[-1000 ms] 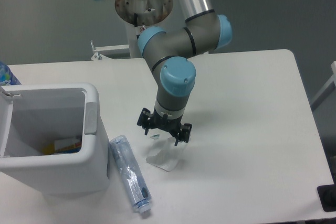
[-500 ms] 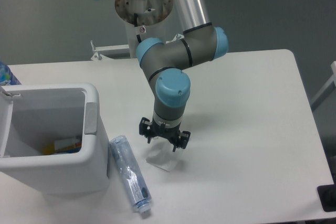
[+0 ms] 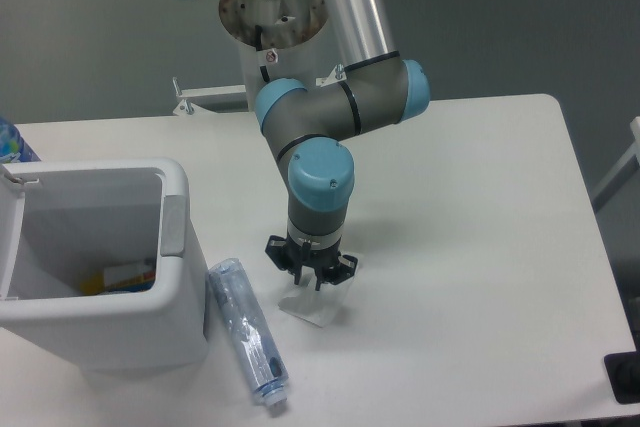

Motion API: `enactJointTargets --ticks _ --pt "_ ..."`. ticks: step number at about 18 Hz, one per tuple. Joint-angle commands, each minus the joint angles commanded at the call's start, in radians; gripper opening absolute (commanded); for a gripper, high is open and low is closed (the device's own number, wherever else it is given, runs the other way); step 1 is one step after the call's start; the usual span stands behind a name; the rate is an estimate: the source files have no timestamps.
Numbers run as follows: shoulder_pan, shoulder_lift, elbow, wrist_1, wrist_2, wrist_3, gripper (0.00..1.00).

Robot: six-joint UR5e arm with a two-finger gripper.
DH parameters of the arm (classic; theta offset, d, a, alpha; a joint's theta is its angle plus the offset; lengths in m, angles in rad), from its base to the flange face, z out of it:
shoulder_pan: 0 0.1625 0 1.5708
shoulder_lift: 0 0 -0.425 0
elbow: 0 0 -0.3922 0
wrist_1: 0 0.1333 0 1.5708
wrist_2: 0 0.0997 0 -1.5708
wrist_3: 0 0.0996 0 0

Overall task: Place the trash in the trash can
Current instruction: 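Lower the open gripper onto the wrapper and close on it, then lift the gripped wrapper up off the table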

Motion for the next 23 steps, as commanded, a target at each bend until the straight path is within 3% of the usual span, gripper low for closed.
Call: enactJointTargets --ticks 10,18,23 --pt "0.003 0.003 0.024 0.000 0.000 -0.005 0.09" --pt "0.063 0.000 0.127 0.000 -0.015 -0.011 0.09" --pt "0.109 0.008 0.236 -0.002 -0.118 -0.174 0.09"
